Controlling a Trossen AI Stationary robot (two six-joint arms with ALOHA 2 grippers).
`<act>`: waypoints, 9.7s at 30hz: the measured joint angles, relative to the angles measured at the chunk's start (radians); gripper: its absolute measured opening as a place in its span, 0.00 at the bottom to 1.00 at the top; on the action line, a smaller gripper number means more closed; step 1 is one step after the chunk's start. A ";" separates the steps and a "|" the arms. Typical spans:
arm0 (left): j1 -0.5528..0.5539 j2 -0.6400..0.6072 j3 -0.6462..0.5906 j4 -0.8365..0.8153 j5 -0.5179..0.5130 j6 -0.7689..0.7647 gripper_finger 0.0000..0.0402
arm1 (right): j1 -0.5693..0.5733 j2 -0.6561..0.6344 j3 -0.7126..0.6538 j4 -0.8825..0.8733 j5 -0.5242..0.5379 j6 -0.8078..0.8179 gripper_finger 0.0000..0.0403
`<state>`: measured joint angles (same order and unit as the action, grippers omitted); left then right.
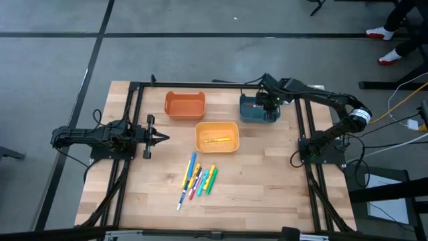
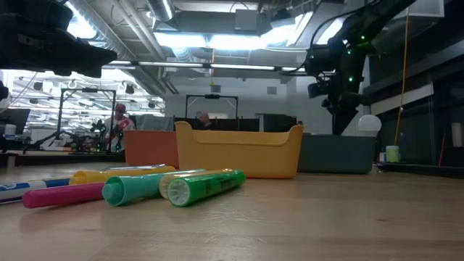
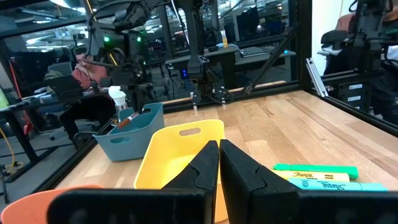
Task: Pick & Place Markers
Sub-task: Put the brown marker pen into the blue bin, then put the big green highlighter pen into the orange bin
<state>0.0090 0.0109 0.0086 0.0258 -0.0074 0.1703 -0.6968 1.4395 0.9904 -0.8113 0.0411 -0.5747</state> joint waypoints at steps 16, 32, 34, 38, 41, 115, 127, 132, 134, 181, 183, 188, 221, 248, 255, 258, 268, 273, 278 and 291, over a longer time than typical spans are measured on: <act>0.000 0.000 0.000 0.000 0.000 0.000 0.03 | -0.003 0.079 -0.047 0.115 0.000 -0.014 0.05; 0.000 0.000 0.000 0.000 0.000 0.000 0.02 | -0.015 0.156 -0.047 0.148 0.000 -0.013 0.05; 0.000 0.000 0.000 0.000 0.000 0.000 0.02 | -0.015 0.156 -0.047 0.149 0.000 -0.013 0.07; 0.000 0.000 0.000 0.000 0.000 0.000 0.03 | -0.015 0.156 -0.046 0.149 0.010 -0.013 0.15; 0.000 0.000 0.000 0.000 0.000 0.000 0.03 | -0.015 0.156 -0.046 0.149 0.019 -0.013 0.19; 0.000 0.000 0.000 0.000 0.000 0.000 0.02 | 0.274 -0.127 0.455 -0.100 0.106 0.105 0.00; 0.000 0.000 0.000 0.000 0.000 0.000 0.03 | 0.440 -0.127 0.500 -0.104 0.106 0.130 0.00; 0.000 0.000 0.000 0.000 0.000 0.000 0.02 | 0.533 -0.127 0.500 -0.104 0.106 0.130 0.00; 0.000 0.000 0.000 0.000 0.000 0.000 0.02 | 0.575 -0.127 0.500 -0.104 0.103 0.130 0.00; 0.000 0.000 0.000 0.000 0.000 0.000 0.03 | 1.054 0.040 0.500 0.120 0.035 0.118 0.00; 0.000 0.000 0.000 0.000 0.000 0.000 0.03 | 1.054 0.040 0.500 0.134 0.035 0.118 0.00; 0.000 0.000 0.000 0.000 0.000 0.000 0.02 | 1.054 0.052 0.545 0.131 0.035 0.117 0.00; 0.000 0.000 0.000 0.000 0.000 0.000 0.03 | 1.047 0.374 0.760 -0.083 -0.068 0.071 0.00; 0.000 0.000 0.000 0.000 0.000 0.000 0.03 | 1.018 0.478 0.757 -0.044 -0.069 0.016 0.20; 0.000 0.000 0.000 0.000 0.000 0.000 0.02 | 1.017 0.484 0.757 -0.043 -0.070 -0.007 0.27; 0.000 0.000 0.000 0.000 0.000 0.000 0.02 | 1.015 0.492 0.756 -0.041 -0.072 -0.029 0.29; 0.000 0.000 0.000 0.000 0.000 0.000 0.03 | 0.994 0.505 0.756 -0.042 -0.081 -0.066 0.37; 0.000 0.000 0.000 0.000 0.000 0.000 0.02 | 0.977 0.505 0.754 -0.041 -0.095 -0.066 0.42; 0.000 0.000 0.000 0.000 0.000 0.000 0.03 | 0.963 0.505 0.732 -0.029 -0.098 -0.098 0.45; 0.000 0.000 0.000 0.000 0.000 0.000 0.03 | 0.956 0.505 0.623 0.071 -0.099 -0.115 0.45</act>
<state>0.0092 0.0109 0.0084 0.0257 -0.0072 0.1703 0.2591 1.9450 1.6133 -0.7400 -0.0575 -0.6899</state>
